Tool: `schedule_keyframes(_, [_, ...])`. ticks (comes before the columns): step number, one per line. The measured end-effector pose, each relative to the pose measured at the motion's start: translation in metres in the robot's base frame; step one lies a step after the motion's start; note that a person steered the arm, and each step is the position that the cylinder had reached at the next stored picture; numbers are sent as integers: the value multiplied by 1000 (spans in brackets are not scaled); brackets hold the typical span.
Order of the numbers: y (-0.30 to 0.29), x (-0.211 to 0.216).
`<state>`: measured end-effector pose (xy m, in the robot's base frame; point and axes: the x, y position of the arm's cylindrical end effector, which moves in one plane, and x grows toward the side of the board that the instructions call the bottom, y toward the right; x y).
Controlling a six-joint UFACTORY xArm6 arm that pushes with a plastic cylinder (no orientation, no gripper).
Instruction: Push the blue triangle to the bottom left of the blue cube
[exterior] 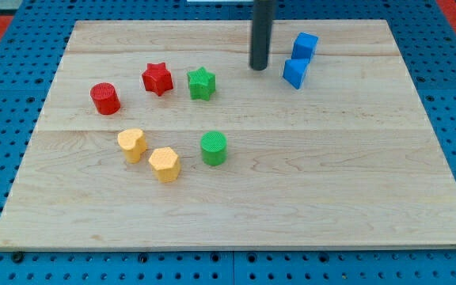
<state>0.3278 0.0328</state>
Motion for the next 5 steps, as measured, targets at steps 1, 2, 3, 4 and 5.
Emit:
schedule_keyframes(1, [48, 46])
schedule_keyframes(2, [96, 26])
schedule_keyframes(3, [83, -4])
schedule_keyframes(4, [84, 7])
schedule_keyframes(5, [45, 35])
